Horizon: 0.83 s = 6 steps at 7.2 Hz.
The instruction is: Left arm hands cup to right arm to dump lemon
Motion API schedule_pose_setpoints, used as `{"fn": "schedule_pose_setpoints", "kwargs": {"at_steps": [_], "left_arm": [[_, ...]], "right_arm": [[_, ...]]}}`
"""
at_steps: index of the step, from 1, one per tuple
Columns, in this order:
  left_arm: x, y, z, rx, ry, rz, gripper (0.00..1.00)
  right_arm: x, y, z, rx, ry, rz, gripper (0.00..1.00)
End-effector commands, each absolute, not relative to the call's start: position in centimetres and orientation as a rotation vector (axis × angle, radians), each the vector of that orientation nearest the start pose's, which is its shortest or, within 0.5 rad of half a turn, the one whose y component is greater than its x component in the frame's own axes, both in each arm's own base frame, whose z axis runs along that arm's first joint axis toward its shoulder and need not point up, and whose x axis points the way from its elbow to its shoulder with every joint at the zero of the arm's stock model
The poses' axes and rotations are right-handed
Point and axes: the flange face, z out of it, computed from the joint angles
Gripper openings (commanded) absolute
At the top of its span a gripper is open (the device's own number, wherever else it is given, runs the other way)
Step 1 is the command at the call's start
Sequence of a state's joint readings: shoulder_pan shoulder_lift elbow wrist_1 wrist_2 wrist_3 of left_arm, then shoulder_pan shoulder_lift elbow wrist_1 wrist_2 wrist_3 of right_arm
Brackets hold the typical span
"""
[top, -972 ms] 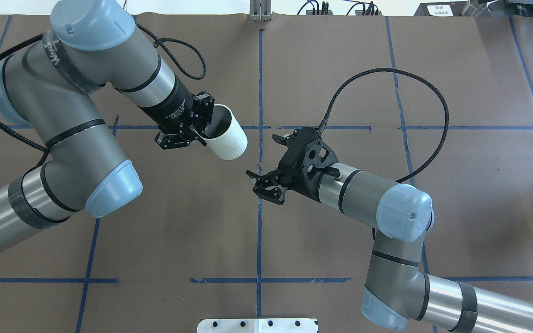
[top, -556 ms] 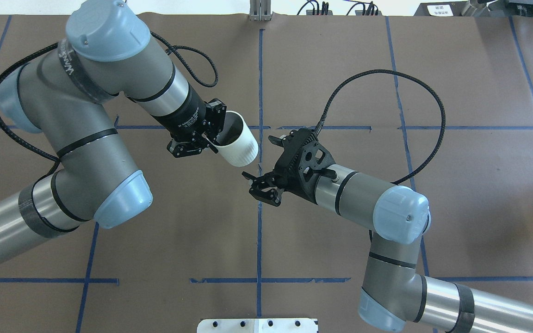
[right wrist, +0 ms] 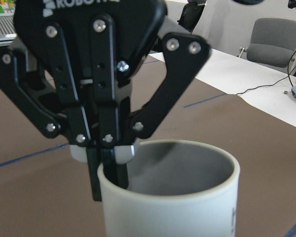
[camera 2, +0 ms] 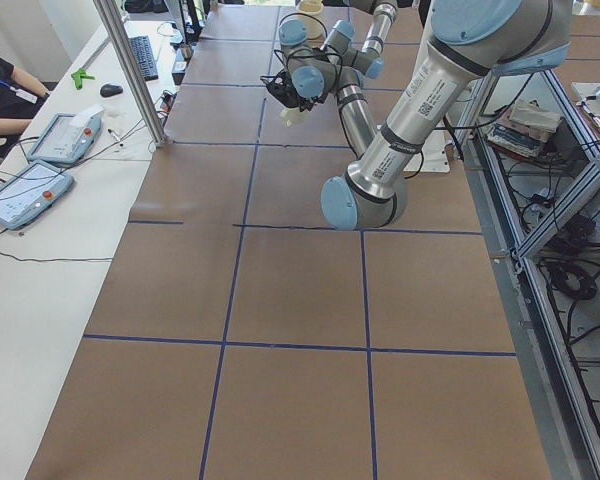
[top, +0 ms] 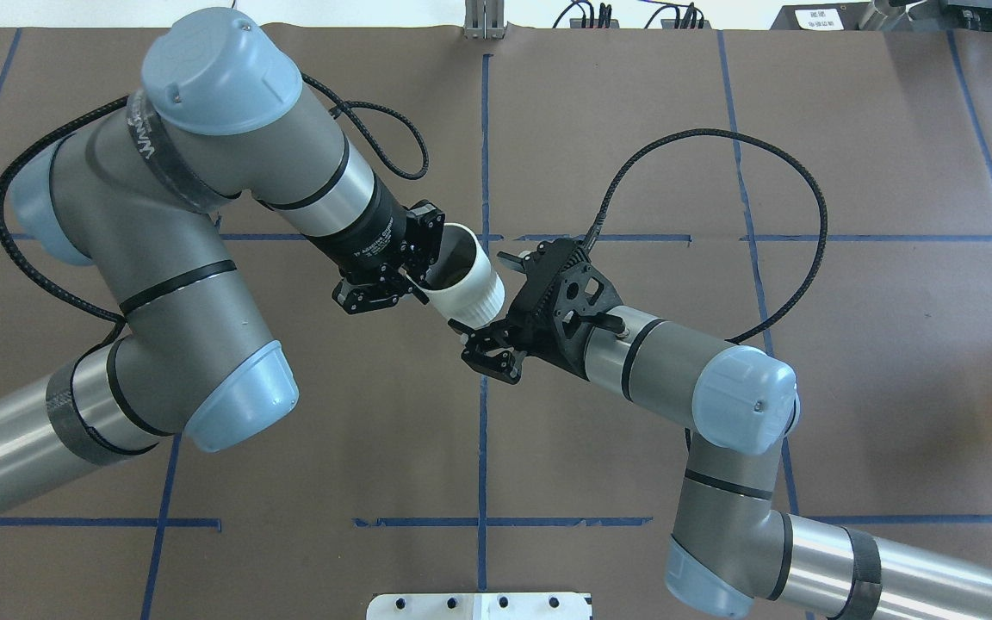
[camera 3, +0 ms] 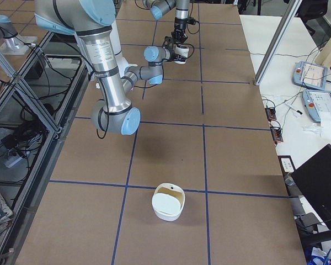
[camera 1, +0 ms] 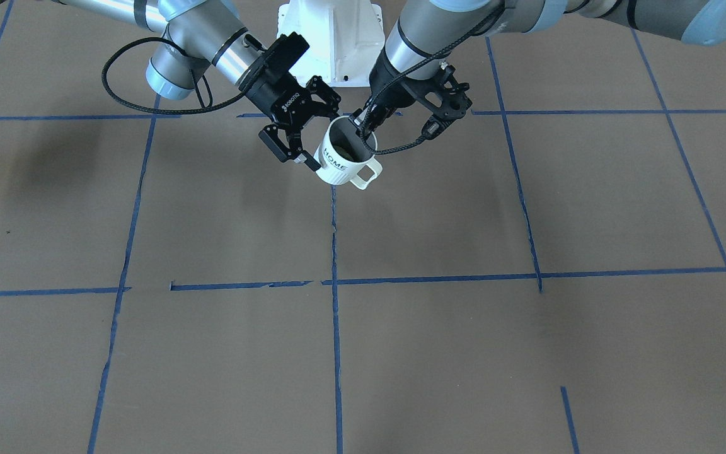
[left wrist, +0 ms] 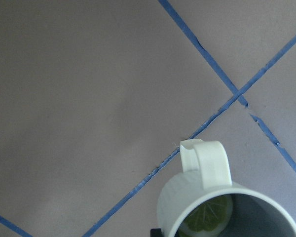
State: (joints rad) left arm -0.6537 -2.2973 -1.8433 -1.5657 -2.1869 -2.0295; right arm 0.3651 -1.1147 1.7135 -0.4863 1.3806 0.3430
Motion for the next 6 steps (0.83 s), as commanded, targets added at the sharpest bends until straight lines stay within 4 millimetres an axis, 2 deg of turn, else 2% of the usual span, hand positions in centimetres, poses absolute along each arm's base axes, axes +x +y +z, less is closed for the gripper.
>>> {"fn": "schedule_pose_setpoints", "kwargs": {"at_steps": [1, 2, 3, 4, 5, 6], "left_arm": [[44.4, -43.0, 9.9, -0.491, 1.049, -0.694, 0.00], [44.4, -43.0, 9.8, -0.491, 1.051, -0.693, 0.00], [44.4, -43.0, 9.9, -0.492, 1.050, -0.691, 0.03], [44.3, -42.9, 10.1, -0.488, 1.056, -0.673, 0.37], [43.8, -42.6, 9.9, -0.463, 1.076, -0.634, 0.99], [41.6, -41.5, 9.7, -0.417, 1.115, -0.576, 1.00]], "right_arm": [[-50.3, -35.5, 21.3, 1.316, -1.083, -0.488, 0.99], [-50.3, -35.6, 21.3, 1.317, -1.082, -0.487, 0.99], [-50.2, -35.8, 21.3, 1.326, -1.067, -0.471, 0.77], [-50.0, -35.9, 21.3, 1.333, -1.058, -0.457, 0.48], [-50.0, -35.9, 21.3, 1.331, -1.060, -0.455, 0.31], [-50.1, -35.8, 21.5, 1.328, -1.056, -0.459, 0.29]]}}
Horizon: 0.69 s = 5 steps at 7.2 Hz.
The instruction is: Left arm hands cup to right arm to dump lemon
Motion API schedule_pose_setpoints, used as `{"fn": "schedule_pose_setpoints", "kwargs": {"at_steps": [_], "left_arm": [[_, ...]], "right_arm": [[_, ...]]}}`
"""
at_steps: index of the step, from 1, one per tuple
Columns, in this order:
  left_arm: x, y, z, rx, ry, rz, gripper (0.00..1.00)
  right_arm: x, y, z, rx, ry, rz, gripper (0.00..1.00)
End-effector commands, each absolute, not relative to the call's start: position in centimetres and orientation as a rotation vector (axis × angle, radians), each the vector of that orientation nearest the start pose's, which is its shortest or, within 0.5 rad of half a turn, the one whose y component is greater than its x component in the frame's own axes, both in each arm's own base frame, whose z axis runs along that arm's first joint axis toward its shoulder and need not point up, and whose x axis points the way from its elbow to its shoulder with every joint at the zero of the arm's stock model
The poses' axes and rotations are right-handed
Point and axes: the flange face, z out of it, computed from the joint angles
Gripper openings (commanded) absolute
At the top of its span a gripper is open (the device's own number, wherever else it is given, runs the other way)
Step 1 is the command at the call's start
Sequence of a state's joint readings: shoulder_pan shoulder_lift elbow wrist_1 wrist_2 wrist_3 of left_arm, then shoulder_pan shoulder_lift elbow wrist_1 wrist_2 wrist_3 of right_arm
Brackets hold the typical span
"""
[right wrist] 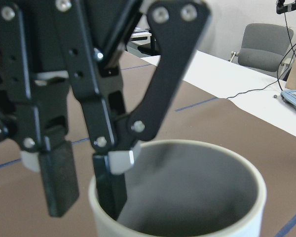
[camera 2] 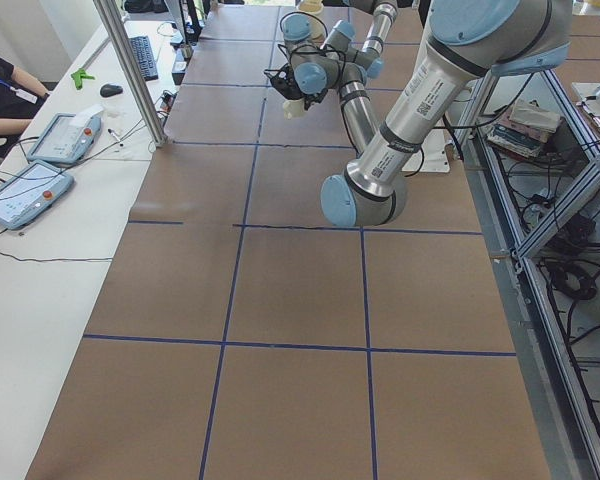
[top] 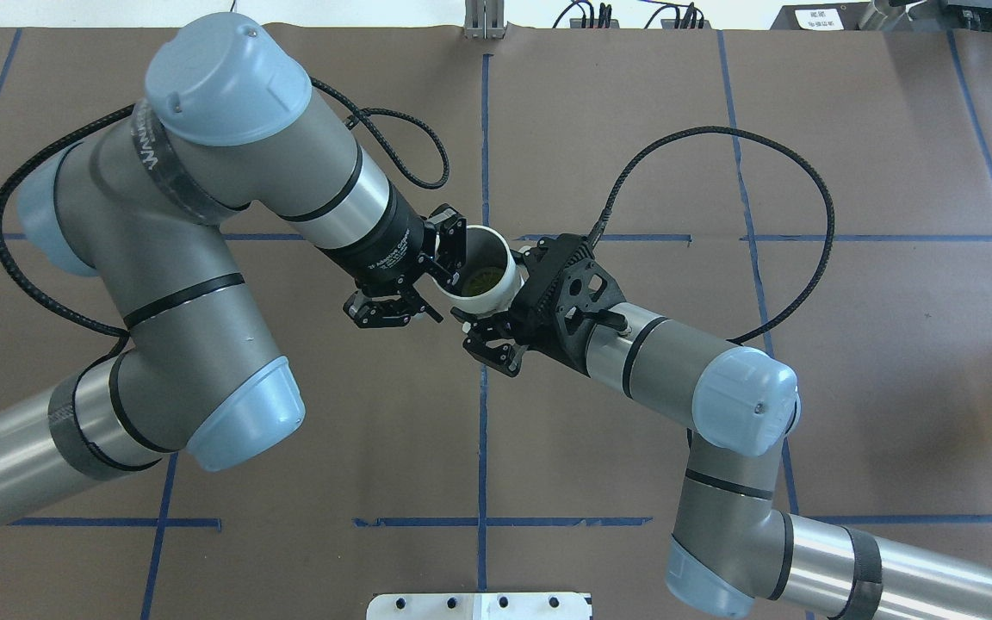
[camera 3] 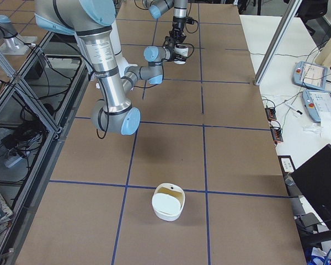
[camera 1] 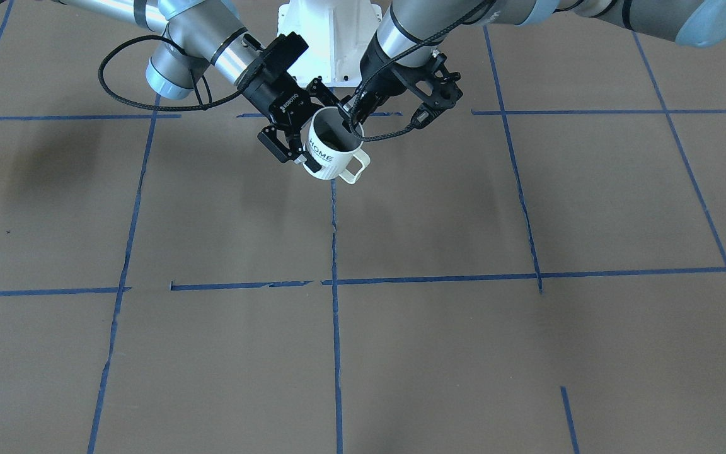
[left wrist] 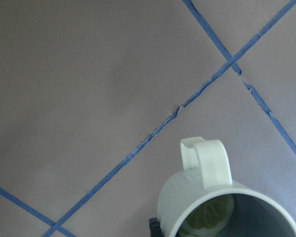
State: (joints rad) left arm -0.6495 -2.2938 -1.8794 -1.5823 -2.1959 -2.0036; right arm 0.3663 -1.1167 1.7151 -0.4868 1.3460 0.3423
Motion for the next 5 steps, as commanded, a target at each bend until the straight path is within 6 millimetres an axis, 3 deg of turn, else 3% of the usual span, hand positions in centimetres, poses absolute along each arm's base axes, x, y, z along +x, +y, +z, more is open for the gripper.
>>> {"fn": "schedule_pose_setpoints", "kwargs": {"at_steps": [1, 2, 3, 5], "left_arm": [[39.1, -42.1, 10.1, -0.397, 1.130, -0.597, 1.00], [37.5, -43.2, 10.0, -0.399, 1.142, -0.609, 1.00], [36.8, -43.7, 11.3, -0.378, 1.130, -0.576, 1.00], [36.8, -44.1, 18.1, -0.315, 1.045, -0.476, 1.00]], "right_arm": [[-50.2, -35.8, 22.0, 1.324, -1.048, -0.465, 0.29], [-50.2, -35.8, 22.1, 1.325, -1.045, -0.470, 0.29], [-50.2, -35.8, 22.1, 1.324, -1.046, -0.466, 0.29], [-50.1, -36.2, 22.2, 1.318, -1.034, -0.463, 0.20]]}}
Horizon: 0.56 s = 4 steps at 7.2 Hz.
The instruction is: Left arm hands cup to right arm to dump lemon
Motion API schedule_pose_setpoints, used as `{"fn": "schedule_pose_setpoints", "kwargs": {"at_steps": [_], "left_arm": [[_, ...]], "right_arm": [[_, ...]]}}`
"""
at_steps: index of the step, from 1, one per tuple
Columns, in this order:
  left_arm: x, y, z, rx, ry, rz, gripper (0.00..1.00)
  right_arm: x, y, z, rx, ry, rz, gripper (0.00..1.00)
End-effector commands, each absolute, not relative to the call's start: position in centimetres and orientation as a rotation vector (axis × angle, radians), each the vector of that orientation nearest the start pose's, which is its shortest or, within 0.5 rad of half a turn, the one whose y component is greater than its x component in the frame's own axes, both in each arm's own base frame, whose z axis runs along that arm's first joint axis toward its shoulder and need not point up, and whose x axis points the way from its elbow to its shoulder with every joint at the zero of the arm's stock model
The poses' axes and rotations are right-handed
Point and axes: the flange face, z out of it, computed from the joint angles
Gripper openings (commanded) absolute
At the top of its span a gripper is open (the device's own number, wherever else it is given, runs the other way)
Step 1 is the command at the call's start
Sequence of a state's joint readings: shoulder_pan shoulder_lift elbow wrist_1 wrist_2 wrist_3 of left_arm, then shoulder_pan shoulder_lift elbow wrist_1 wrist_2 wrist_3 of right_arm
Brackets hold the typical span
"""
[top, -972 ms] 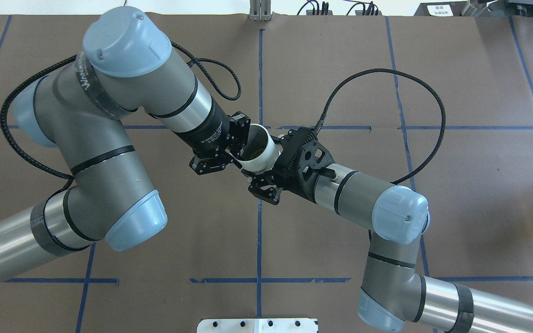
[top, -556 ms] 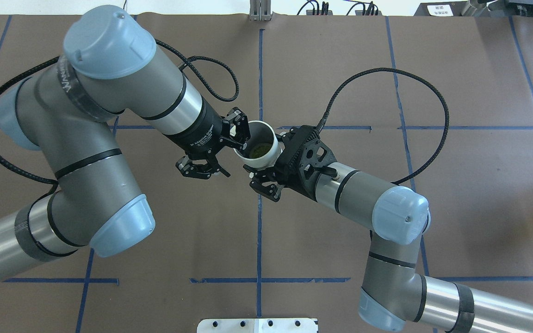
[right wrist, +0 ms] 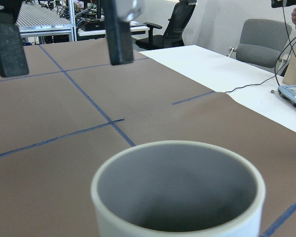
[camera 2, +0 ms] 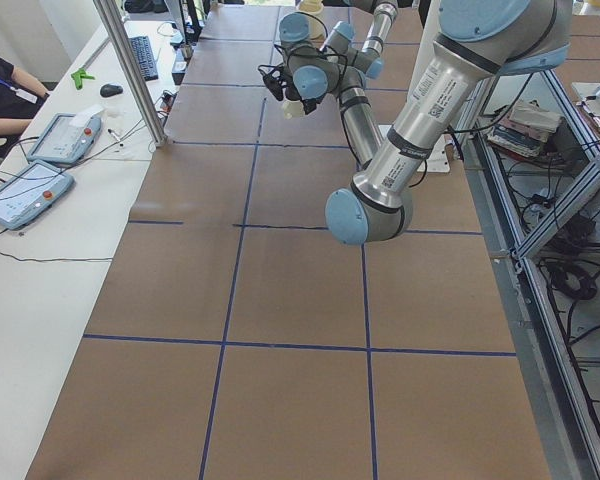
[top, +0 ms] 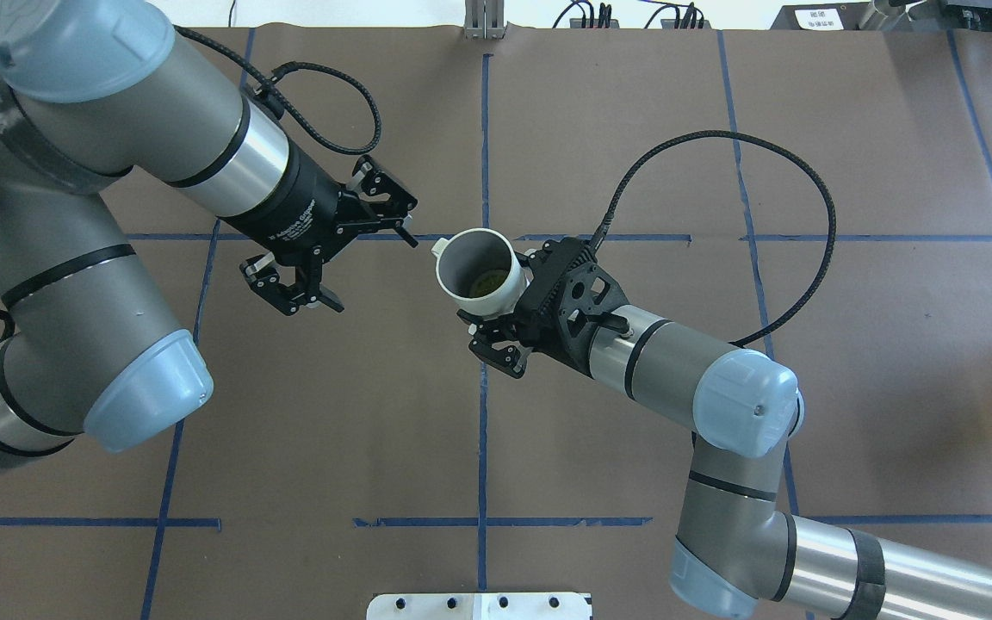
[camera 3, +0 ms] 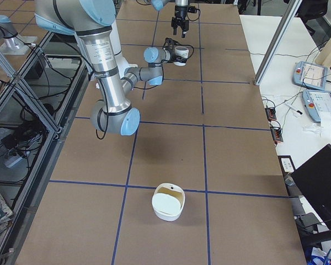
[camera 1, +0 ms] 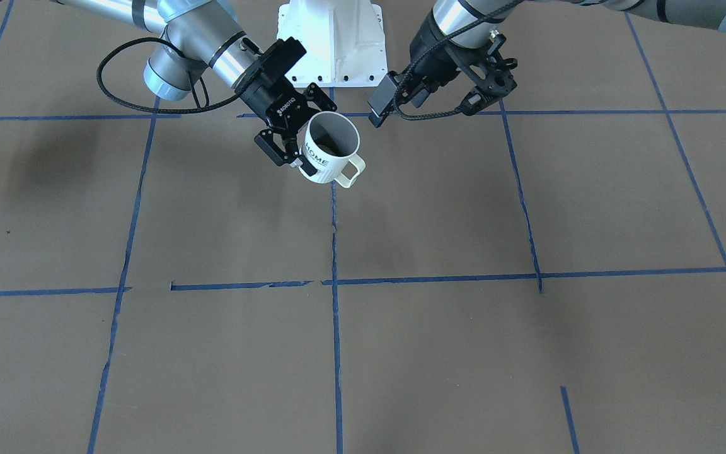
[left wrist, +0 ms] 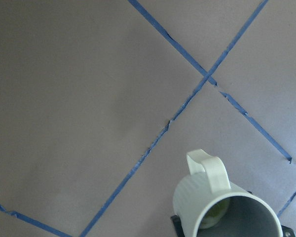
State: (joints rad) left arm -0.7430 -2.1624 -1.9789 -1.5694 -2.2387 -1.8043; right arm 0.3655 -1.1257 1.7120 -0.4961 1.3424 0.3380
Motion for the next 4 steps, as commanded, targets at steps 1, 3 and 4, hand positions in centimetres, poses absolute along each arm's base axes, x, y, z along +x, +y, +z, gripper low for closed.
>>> {"fn": "schedule_pose_setpoints", "kwargs": {"at_steps": [1, 3, 4], "left_arm": [[35.9, -44.9, 20.9, -0.260, 1.018, -0.404, 1.00], [33.9, -45.5, 27.1, -0.152, 0.950, -0.209, 1.00], [31.9, -46.3, 30.5, -0.103, 0.900, -0.110, 1.00]], "right_arm": [[-49.8, -36.5, 22.2, 1.320, -1.030, -0.455, 0.20], [-48.4, -38.4, 22.4, 1.265, -1.075, -0.333, 0.17], [-47.1, -39.6, 24.7, 1.180, -1.106, -0.221, 0.17]]}}
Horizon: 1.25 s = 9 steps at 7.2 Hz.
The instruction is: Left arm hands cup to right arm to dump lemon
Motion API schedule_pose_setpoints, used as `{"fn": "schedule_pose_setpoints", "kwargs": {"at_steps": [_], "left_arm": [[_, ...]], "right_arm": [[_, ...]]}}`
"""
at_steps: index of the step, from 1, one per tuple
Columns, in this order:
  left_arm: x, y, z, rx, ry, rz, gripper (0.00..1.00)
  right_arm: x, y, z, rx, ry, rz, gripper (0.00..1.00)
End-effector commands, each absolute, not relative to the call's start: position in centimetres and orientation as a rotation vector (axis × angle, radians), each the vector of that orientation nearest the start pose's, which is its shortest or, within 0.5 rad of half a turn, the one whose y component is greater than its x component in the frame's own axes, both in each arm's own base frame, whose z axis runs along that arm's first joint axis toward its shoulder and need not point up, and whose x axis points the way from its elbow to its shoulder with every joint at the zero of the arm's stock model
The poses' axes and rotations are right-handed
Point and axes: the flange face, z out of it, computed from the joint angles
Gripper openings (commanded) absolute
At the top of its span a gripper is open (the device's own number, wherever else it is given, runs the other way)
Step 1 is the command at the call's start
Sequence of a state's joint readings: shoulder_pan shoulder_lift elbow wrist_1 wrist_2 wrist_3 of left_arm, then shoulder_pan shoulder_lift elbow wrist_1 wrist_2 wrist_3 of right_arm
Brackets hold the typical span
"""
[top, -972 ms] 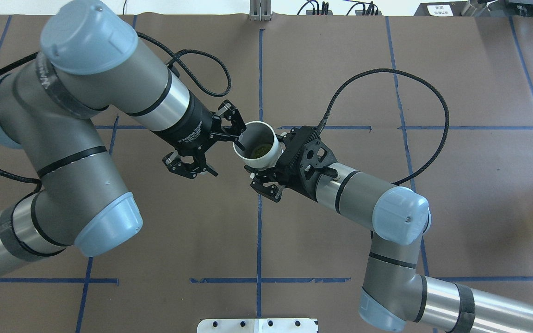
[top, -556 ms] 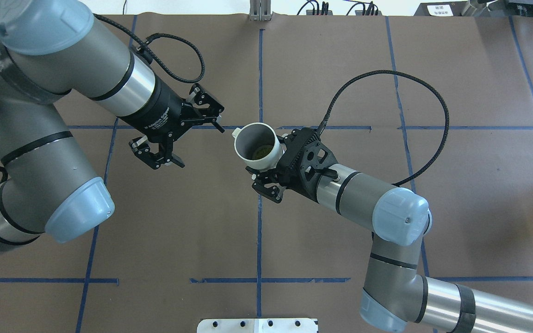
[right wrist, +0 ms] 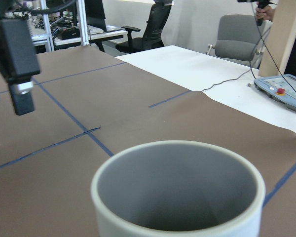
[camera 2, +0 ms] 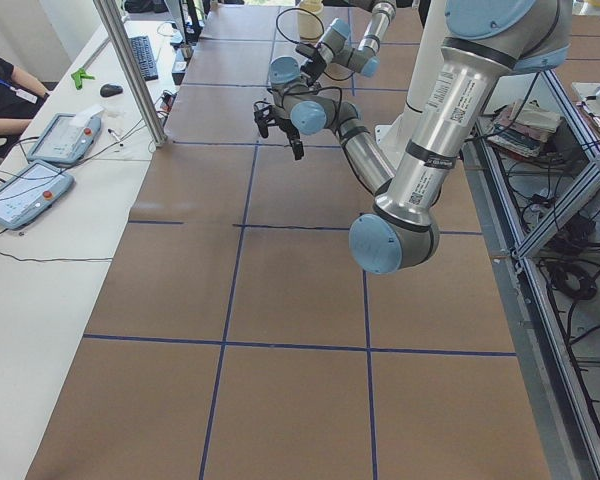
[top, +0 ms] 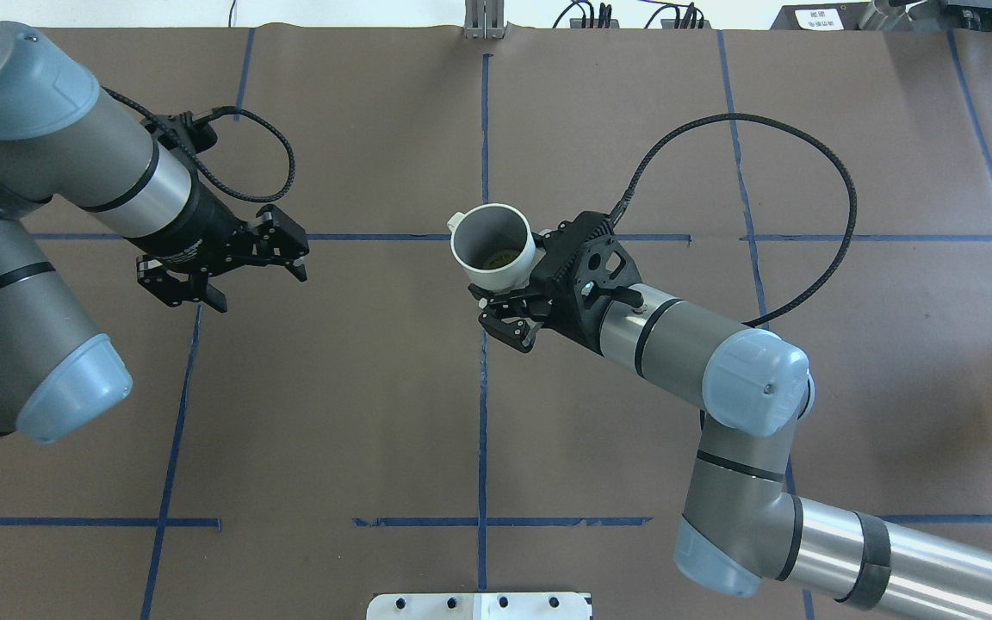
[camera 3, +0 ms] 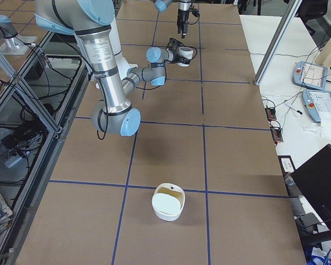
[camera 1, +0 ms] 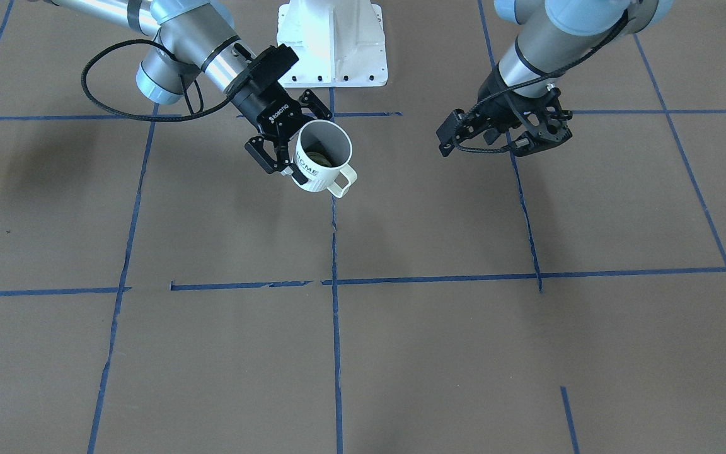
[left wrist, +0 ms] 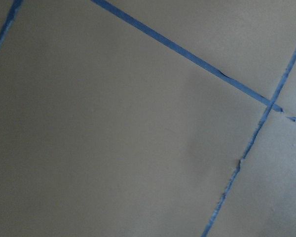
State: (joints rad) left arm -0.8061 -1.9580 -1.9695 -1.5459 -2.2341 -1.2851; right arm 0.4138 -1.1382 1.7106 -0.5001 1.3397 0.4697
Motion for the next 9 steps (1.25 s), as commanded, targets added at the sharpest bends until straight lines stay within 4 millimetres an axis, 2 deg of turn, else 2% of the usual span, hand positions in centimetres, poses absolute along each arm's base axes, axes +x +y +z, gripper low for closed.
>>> {"fn": "schedule_pose_setpoints", "kwargs": {"at_steps": [1, 2, 3, 4, 5, 6, 7, 8, 9], "left_arm": [[29.2, -47.1, 33.7, -0.069, 0.845, -0.018, 1.00], [26.0, -47.8, 36.6, -0.037, 0.808, 0.042, 1.00], [22.8, -48.1, 39.6, 0.002, 0.780, 0.126, 1.00], [21.2, -48.1, 41.0, 0.016, 0.768, 0.165, 1.00], [21.4, -48.0, 41.2, 0.010, 0.766, 0.161, 1.00], [21.7, -48.2, 40.8, 0.013, 0.771, 0.161, 1.00], [21.7, -48.2, 41.1, 0.007, 0.768, 0.159, 1.00], [21.8, -48.3, 41.3, 0.001, 0.767, 0.157, 1.00], [21.9, -48.4, 41.5, -0.008, 0.765, 0.141, 1.00]], "right_arm": [[-45.7, -40.8, 26.6, 1.103, -1.137, -0.103, 0.19], [-42.9, -42.6, 29.4, 1.055, -1.120, -0.005, 0.20], [-39.7, -43.5, 33.5, 1.041, -1.050, 0.018, 0.20], [-35.8, -43.6, 35.4, 1.047, -1.006, 0.047, 0.20], [-30.3, -41.9, 38.4, 1.034, -0.948, 0.070, 0.20], [-25.5, -39.8, 39.5, 1.034, -0.913, 0.091, 0.23], [-21.9, -37.4, 41.2, 1.029, -0.896, 0.098, 0.22], [-18.3, -34.7, 45.4, 1.073, -0.934, 0.116, 0.22], [-16.0, -33.1, 50.4, 1.092, -0.956, 0.123, 0.22]]}}
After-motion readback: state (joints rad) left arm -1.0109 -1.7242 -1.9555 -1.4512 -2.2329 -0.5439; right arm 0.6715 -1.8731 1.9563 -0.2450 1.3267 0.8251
